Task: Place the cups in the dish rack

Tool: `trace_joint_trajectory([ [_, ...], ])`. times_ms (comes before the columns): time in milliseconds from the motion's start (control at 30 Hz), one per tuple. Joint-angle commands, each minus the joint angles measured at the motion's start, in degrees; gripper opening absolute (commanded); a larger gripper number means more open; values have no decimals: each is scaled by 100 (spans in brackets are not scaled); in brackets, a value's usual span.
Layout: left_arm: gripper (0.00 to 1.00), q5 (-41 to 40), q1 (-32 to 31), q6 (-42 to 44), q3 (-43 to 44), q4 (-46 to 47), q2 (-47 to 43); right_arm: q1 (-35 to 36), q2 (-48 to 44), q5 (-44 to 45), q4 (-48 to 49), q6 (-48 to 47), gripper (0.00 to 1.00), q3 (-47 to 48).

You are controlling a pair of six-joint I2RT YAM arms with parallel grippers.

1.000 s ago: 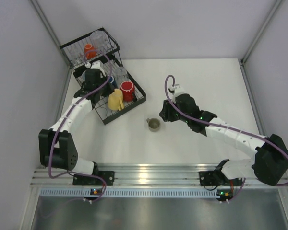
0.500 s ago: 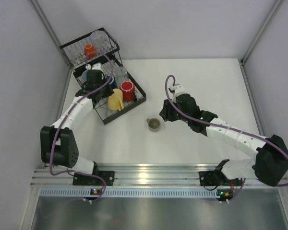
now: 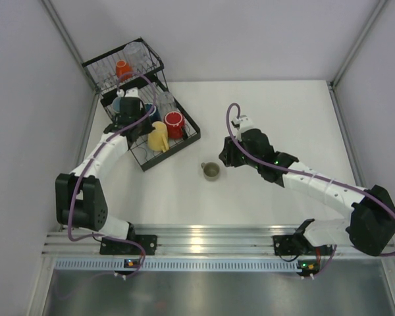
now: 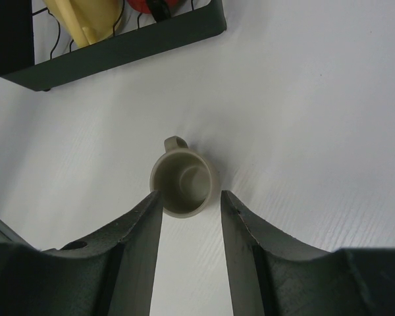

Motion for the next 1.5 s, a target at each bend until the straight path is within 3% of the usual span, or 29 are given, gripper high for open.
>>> trace_joint_trajectory([
  [0,0,-269,1,70,-148,-244,-236,15,-180,73,136,-57,42,62],
  [333,0,-489,1,229,11,-350,-334,15,-241,47,180,-13,41,-26],
  [633,0,618,-87,193,467,-148,-413,15,-268,56,232,22,42,-96],
  [1000,5,1146,-157,369,1240,-139,500,15,-294,65,215,13,42,-122],
  [1467,4,523,-272,439,1100,-613,923,6,-154,135,162,-101,42,18],
])
